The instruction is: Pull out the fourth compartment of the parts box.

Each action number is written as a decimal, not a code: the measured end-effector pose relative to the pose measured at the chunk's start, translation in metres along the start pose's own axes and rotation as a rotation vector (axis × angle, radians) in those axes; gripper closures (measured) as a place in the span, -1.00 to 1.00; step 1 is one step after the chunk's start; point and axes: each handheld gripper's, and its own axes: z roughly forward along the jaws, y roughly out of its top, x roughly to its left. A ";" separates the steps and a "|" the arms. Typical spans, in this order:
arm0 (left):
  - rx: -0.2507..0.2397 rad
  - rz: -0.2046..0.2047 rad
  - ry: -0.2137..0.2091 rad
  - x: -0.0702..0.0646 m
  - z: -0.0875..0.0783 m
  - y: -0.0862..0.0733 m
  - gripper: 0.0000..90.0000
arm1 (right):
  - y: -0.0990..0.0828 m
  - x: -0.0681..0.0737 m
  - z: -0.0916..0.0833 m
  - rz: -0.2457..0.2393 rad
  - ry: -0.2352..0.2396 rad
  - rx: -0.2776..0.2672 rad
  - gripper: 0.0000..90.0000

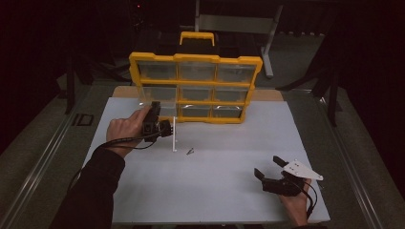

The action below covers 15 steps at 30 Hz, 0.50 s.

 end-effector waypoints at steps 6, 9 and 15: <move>-0.009 0.001 -0.001 -0.001 -0.002 0.001 0.66 | 0.000 0.000 0.000 0.000 -0.001 0.000 -0.80; -0.022 0.003 0.001 -0.003 -0.006 0.002 0.61 | 0.000 0.000 0.000 0.001 -0.001 0.000 -0.80; -0.036 -0.006 -0.005 -0.005 -0.010 0.004 0.58 | 0.000 0.000 0.000 0.000 -0.002 0.000 -0.80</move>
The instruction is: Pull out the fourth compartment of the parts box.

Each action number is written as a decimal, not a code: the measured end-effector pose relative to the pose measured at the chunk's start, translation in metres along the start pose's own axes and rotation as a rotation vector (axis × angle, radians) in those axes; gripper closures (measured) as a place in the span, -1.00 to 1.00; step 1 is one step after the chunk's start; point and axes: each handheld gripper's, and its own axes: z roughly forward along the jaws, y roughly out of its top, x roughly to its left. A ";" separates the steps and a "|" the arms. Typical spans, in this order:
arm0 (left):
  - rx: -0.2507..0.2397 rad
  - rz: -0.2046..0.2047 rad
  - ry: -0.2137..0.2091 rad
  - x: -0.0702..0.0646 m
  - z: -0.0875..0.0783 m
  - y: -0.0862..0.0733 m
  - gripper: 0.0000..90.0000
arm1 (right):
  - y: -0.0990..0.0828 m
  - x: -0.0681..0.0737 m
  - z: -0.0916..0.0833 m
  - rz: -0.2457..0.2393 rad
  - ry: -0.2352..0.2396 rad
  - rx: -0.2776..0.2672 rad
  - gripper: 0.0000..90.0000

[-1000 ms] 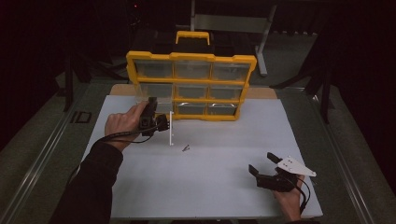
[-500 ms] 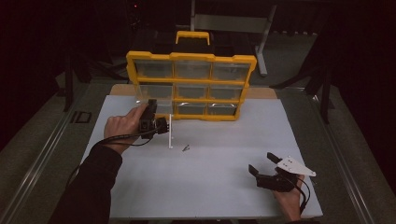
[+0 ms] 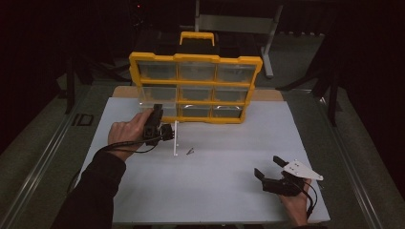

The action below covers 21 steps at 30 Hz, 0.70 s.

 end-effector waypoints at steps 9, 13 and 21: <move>-0.013 -0.057 -0.033 -0.004 -0.007 -0.001 0.54 | 0.000 0.000 0.000 -0.001 0.001 -0.001 -0.80; -0.009 -0.082 -0.059 -0.006 -0.010 -0.002 0.51 | 0.000 0.000 0.000 0.001 0.001 0.000 -0.80; -0.025 -0.205 -0.126 -0.007 -0.015 -0.005 0.45 | 0.000 0.000 0.000 0.000 0.002 0.001 -0.80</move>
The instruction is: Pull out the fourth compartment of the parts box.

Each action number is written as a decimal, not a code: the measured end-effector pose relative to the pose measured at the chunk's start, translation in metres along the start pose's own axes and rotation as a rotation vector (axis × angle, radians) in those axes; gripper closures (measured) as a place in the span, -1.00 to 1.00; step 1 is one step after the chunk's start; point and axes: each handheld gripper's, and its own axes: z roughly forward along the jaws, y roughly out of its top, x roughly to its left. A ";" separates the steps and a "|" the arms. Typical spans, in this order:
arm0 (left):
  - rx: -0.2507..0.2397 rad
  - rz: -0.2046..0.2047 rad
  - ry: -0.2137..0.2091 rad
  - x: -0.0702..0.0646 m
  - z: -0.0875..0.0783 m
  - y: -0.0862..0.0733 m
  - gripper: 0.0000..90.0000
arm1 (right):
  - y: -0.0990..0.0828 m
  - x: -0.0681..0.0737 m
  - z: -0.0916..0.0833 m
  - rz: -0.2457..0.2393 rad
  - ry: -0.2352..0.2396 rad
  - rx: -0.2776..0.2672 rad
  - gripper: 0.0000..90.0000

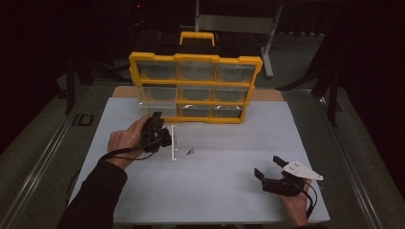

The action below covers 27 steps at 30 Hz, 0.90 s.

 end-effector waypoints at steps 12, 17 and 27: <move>-0.031 -0.258 -0.160 -0.006 -0.005 -0.006 0.34 | 0.000 0.000 0.001 0.000 0.002 -0.001 -0.80; -0.041 -0.372 -0.218 -0.006 -0.005 -0.011 0.26 | 0.000 0.000 0.001 -0.002 0.003 0.001 -0.80; -0.097 -0.708 -0.350 -0.001 -0.010 -0.032 0.08 | 0.000 -0.001 0.001 -0.001 0.004 0.000 -0.80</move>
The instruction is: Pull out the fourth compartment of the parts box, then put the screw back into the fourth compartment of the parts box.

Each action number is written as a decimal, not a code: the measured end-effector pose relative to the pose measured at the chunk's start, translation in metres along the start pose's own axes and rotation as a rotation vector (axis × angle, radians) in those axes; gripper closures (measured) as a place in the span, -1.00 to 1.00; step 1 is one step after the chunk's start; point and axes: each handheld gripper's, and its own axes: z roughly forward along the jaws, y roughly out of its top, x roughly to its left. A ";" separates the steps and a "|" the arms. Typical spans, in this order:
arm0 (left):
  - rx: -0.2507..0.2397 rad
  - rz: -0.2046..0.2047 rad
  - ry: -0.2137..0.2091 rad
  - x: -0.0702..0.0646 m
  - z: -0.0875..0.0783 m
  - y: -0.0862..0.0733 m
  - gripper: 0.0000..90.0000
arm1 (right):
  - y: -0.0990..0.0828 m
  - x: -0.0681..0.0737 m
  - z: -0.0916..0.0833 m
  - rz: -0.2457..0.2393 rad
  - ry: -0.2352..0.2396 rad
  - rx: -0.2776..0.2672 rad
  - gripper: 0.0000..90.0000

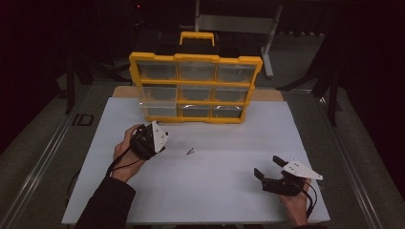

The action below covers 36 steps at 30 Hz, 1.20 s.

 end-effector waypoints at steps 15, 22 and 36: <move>-0.095 -0.337 -0.108 0.016 -0.018 -0.034 -0.22 | 0.000 0.000 0.001 0.002 0.006 0.004 -0.80; -0.121 -0.377 -0.141 0.016 -0.023 -0.045 -0.24 | 0.000 0.000 0.001 0.002 0.007 0.008 -0.80; -0.110 -0.460 -0.175 0.012 -0.033 -0.077 -0.96 | 0.000 0.001 0.002 -0.007 0.010 0.015 -0.80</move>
